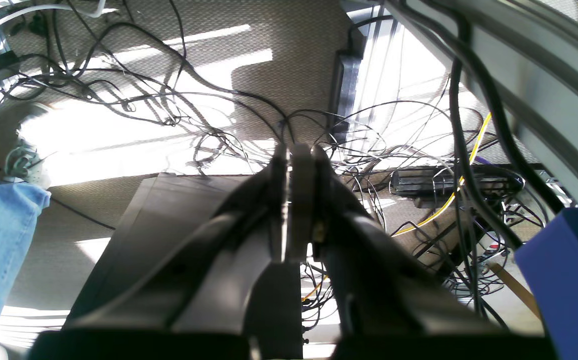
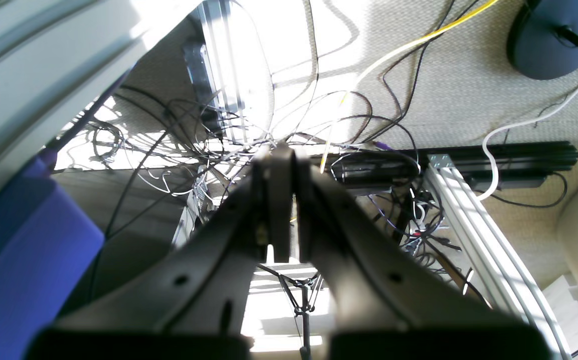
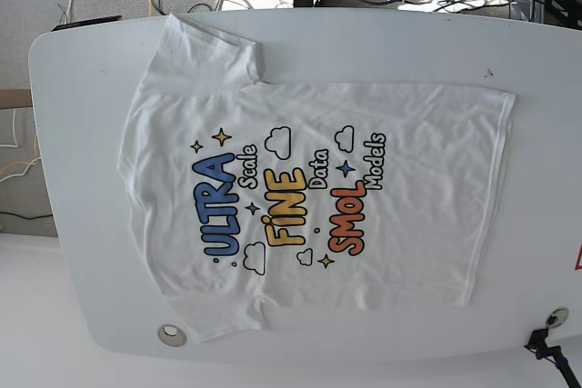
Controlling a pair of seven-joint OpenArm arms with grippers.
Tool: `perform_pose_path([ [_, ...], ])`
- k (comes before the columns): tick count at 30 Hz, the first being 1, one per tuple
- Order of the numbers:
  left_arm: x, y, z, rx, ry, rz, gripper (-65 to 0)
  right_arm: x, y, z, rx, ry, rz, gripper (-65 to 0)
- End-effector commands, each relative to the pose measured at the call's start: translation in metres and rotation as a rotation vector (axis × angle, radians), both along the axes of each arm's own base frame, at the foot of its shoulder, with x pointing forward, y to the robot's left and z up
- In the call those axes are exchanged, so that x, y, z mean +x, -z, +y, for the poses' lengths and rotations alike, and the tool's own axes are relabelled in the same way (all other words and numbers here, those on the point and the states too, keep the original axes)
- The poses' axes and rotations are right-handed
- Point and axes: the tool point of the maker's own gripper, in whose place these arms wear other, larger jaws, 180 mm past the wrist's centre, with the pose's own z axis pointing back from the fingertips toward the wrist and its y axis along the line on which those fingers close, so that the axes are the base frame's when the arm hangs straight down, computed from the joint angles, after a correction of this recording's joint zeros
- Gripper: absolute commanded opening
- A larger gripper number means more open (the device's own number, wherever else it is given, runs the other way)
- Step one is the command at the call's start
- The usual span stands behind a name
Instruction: Fold the T-shirt properly
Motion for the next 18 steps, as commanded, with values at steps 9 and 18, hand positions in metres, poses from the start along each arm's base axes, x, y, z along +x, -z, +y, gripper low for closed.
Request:
perform_pose_path([
  [9, -0.0013, 0.0000, -0.0005, 0.001, -0.004, -0.006, -65.0, 0.0027, 0.0002, -0.0019, 0.002, -0.007, -0.009, -64.3],
  [18, -0.0017, 0.0001, -0.0026, -0.005, -0.011, -0.010, -65.0, 0.0026, 0.0002, -0.0036, -0.002, -0.007, -0.011, -64.5],
])
